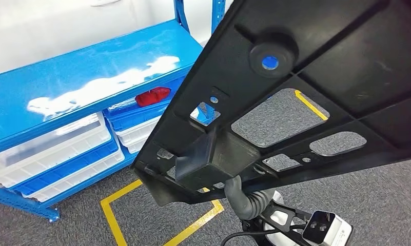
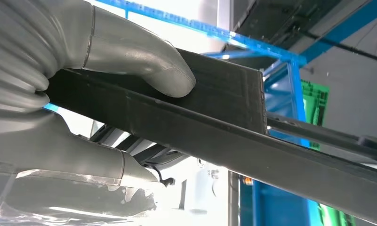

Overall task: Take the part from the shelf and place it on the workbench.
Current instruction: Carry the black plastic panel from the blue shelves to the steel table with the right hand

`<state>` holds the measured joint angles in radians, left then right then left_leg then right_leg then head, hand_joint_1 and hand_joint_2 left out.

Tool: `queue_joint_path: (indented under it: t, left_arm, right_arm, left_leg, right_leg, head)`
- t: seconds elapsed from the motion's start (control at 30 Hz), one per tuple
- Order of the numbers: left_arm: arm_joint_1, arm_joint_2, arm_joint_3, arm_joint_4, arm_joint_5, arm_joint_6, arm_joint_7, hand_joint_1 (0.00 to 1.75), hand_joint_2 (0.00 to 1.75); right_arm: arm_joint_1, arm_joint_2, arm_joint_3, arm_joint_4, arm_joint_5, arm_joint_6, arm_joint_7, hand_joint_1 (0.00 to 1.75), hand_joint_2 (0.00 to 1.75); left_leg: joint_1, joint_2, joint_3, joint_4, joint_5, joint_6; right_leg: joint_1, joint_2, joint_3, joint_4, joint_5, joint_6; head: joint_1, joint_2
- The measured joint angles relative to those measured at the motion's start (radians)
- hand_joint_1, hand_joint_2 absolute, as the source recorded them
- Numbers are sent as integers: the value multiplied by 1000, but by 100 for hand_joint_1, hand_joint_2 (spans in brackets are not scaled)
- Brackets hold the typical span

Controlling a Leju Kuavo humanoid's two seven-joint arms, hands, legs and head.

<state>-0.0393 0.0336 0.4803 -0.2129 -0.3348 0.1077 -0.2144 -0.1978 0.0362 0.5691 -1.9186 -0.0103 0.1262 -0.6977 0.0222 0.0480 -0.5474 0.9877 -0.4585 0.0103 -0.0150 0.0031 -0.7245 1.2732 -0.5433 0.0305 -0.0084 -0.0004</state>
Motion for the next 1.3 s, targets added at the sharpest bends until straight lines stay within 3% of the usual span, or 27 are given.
queue_joint_path:
  t: [0.07,0.13,0.17,0.23,0.27,0.33,0.4,0.43,0.47,0.5,0.53,0.6,0.63,0.7,0.73,0.77,0.83,0.9,0.93,0.97,1.0,1.03,1.1,1.17,1.2,1.27,1.3]
  left_arm:
    - [-4,-11,0,0,-6,-6,1,0,175]
    - [-7,-20,0,0,-8,-6,-2,0,175]
    - [-7,-24,0,0,-6,-4,-4,0,175]
    - [-9,-30,0,0,-2,0,-6,0,175]
    - [-10,-33,0,0,-3,2,-5,0,175]
    - [-11,-35,2,0,-3,7,-3,0,175]
    - [-7,-36,6,0,-2,11,-4,0,175]
    - [-4,-36,10,0,-1,12,-5,0,175]
    - [-1,-36,14,0,0,12,-7,0,175]
    - [0,-37,17,0,2,12,-9,0,175]
    - [1,-37,20,0,4,12,-11,0,175]
    - [1,-38,25,0,6,12,-14,0,175]
    - [0,-39,27,0,6,12,-15,0,175]
    - [-2,-41,32,1,6,12,-15,0,175]
    - [-4,-43,33,1,6,13,-15,0,175]
    - [-6,-46,35,0,6,13,-14,0,175]
    - [-7,-51,38,0,6,13,-15,0,175]
    - [-4,-54,40,0,6,14,-14,0,175]
    - [-3,-55,41,1,6,14,-14,0,175]
    - [-2,-55,42,1,6,14,-14,0,175]
    - [-3,-55,42,1,6,14,-14,0,175]
    - [-3,-56,42,0,6,14,-14,0,175]
    - [-5,-58,42,0,6,14,-14,0,175]
    - [-6,-59,42,0,6,14,-14,0,175]
    - [-6,-59,42,0,6,14,-14,0,175]
    - [-8,-60,42,0,6,14,-14,0,175]
    - [-9,-60,42,0,6,14,-14,0,175]
  right_arm:
    - [-9,-4,-1,-6,-1,-2,0,175,175]
    - [-20,-6,-2,-8,-7,-8,0,175,175]
    - [-23,-6,-4,-6,-10,-12,0,175,175]
    - [-24,-8,-9,-1,-15,-17,0,175,175]
    - [-25,-9,-12,1,-15,-17,1,175,175]
    - [-26,-10,-14,5,-14,-16,1,175,175]
    - [-27,-10,-14,10,-13,-14,1,175,175]
    - [-26,-10,-14,11,-12,-15,1,175,175]
    - [-26,-10,-14,12,-12,-15,1,175,175]
    - [-25,-10,-14,13,-11,-16,1,175,175]
    - [-25,-11,-14,13,-11,-17,1,175,175]
    - [-26,-11,-15,12,-11,-19,1,175,175]
    - [-26,-11,-16,11,-11,-19,1,175,175]
    - [-25,-12,-21,11,-15,-19,0,175,175]
    - [-24,-13,-24,10,-18,-19,0,175,175]
    - [-23,-14,-27,9,-21,-19,0,175,175]
    - [-24,-16,-31,6,-23,-19,0,175,175]
    - [-24,-17,-33,4,-25,-19,0,175,175]
    - [-23,-17,-33,4,-25,-19,0,175,175]
    - [-22,-18,-33,4,-25,-19,0,175,175]
    - [-21,-19,-33,4,-25,-19,0,175,175]
    - [-21,-20,-34,4,-25,-19,0,175,175]
    - [-21,-21,-34,3,-25,-19,0,175,175]
    - [-22,-21,-34,2,-25,-19,0,175,175]
    - [-22,-21,-35,2,-25,-19,0,175,175]
    - [-21,-22,-36,0,-25,-19,0,175,175]
    - [-21,-23,-37,-1,-25,-19,0,175,175]
  left_leg:
    - [-1,23,4,2,-5,-5]
    - [-6,41,9,5,-10,-14]
    - [-8,50,11,6,-13,-20]
    - [-9,69,14,6,-16,-31]
    - [-7,65,15,10,-23,-36]
    - [-3,25,-8,71,-66,-43]
    - [0,-23,-69,206,-134,-47]
    - [0,-32,-100,267,-155,-47]
    - [0,-37,-118,299,-156,-47]
    - [0,-39,-119,292,-138,-46]
    - [0,-43,-102,248,-103,-43]
    - [1,-81,-46,112,-32,-35]
    - [1,-102,-24,61,-13,-32]
    - [-1,-121,-9,25,-11,-26]
    - [-1,-111,-7,22,-10,-23]
    - [-1,-100,-6,17,-7,-17]
    - [2,-73,-3,8,-1,-3]
    - [0,-46,-2,6,-1,4]
    - [-1,-32,-2,7,-2,5]
    - [-2,-19,-2,7,-4,5]
    - [-2,-5,-1,7,-5,4]
    - [-2,6,1,7,-7,3]
    - [-4,26,8,7,-13,-4]
    - [-9,43,15,8,-19,-13]
    - [-11,51,17,7,-20,-19]
    - [-10,65,24,6,-25,-30]
    - [-9,55,23,15,-36,-35]
  right_leg:
    - [0,-30,71,-132,63,-3]
    - [9,-64,128,-241,95,-16]
    - [14,-70,136,-259,96,-24]
    - [17,-49,133,-262,97,-38]
    - [16,-38,133,-265,100,-44]
    - [10,-19,134,-271,105,-57]
    - [10,3,133,-271,107,-63]
    - [11,17,133,-270,107,-65]
    - [12,31,133,-270,107,-65]
    - [13,45,134,-268,107,-65]
    - [13,59,135,-267,106,-64]
    - [14,85,136,-262,104,-59]
    - [13,97,133,-259,103,-54]
    - [9,119,124,-255,105,-40]
    - [7,131,120,-257,108,-32]
    - [6,129,118,-254,107,-25]
    - [9,85,93,-206,76,-16]
    - [9,25,31,-81,12,-9]
    - [7,12,-1,-16,-12,-6]
    - [5,6,-22,24,-21,-4]
    - [3,2,-22,26,-11,-4]
    - [2,-4,0,-16,17,-4]
    - [8,-45,82,-165,78,-14]
    - [17,-79,128,-254,100,-27]
    - [22,-79,129,-261,97,-32]
    - [20,-55,129,-265,101,-43]
    - [17,-43,131,-270,104,-49]
  head:
    - [0,0]
    - [0,0]
    - [0,0]
    - [0,0]
    - [0,0]
    - [0,0]
    - [0,0]
    - [0,0]
    - [0,0]
    - [0,0]
    - [0,0]
    - [0,0]
    - [0,0]
    - [-1,0]
    - [-1,0]
    - [-1,0]
    - [0,0]
    - [0,0]
    - [0,0]
    - [0,0]
    - [0,0]
    - [0,0]
    - [0,0]
    - [0,0]
    - [0,0]
    - [0,0]
    - [0,0]
